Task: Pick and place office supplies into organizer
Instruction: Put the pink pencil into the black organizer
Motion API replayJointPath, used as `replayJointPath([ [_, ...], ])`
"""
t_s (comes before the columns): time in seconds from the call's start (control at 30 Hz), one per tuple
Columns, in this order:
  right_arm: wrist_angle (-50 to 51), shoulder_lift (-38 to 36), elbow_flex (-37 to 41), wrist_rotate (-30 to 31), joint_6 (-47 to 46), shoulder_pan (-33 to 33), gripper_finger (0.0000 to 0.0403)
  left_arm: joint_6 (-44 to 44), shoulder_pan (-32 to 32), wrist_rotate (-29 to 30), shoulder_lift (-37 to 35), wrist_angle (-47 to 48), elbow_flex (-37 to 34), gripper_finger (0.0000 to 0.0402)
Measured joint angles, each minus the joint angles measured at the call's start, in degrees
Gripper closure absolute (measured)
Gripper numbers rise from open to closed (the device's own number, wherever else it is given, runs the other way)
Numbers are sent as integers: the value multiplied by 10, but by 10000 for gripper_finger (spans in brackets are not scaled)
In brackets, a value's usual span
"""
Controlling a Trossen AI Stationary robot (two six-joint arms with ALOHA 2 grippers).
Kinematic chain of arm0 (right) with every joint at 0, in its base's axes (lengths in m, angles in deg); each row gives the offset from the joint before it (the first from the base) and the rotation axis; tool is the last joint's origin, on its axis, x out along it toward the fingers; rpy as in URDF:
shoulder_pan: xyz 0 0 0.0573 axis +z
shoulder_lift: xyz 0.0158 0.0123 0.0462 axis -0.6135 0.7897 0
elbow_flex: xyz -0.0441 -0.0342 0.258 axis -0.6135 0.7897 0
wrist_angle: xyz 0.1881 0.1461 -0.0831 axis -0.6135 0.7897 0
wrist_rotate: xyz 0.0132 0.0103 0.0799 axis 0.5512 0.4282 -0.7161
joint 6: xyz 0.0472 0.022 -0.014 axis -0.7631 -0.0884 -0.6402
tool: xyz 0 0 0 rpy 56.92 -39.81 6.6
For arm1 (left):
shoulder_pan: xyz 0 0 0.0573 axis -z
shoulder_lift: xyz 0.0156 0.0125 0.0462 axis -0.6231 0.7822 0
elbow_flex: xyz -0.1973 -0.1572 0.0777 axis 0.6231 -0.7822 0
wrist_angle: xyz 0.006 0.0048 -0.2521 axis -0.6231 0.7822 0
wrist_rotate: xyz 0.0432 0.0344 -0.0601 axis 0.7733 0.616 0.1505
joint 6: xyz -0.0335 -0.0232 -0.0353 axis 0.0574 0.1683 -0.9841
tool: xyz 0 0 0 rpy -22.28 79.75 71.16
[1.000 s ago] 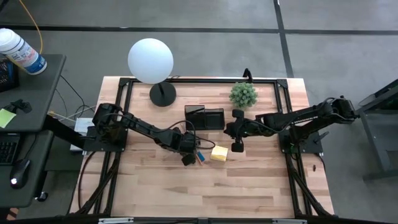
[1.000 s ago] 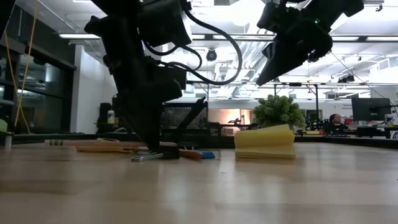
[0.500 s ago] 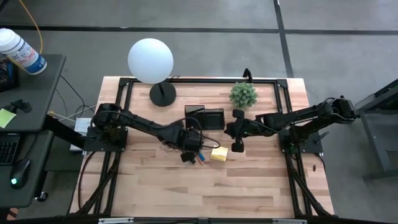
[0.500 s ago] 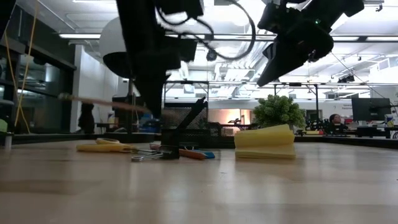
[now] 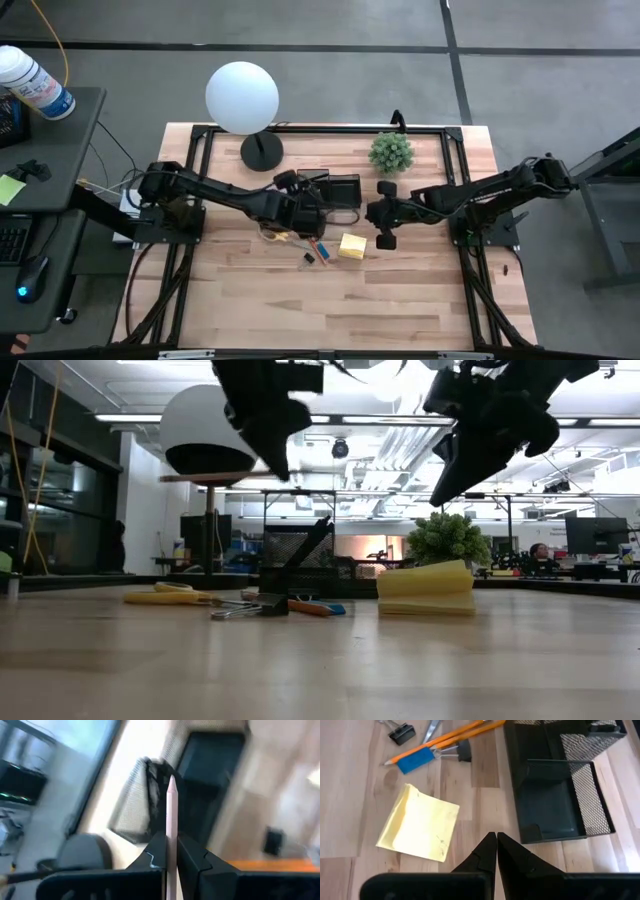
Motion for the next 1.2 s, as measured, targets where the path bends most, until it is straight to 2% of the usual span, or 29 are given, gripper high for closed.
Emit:
replayJointPath([
  [0.13,0,0,0,18,-13,15,391,45,-8,14,-19,-81,-14,399],
  [0.43,3,0,0,25,-38,49,391,174,-36,2,-29,-257,-44,400],
  [0.83,1,0,0,55,-66,82,391,283,-94,-79,-29,-448,-100,400],
  [1.2,-2,0,0,68,-74,82,391,359,-123,-135,-29,-542,-100,400],
])
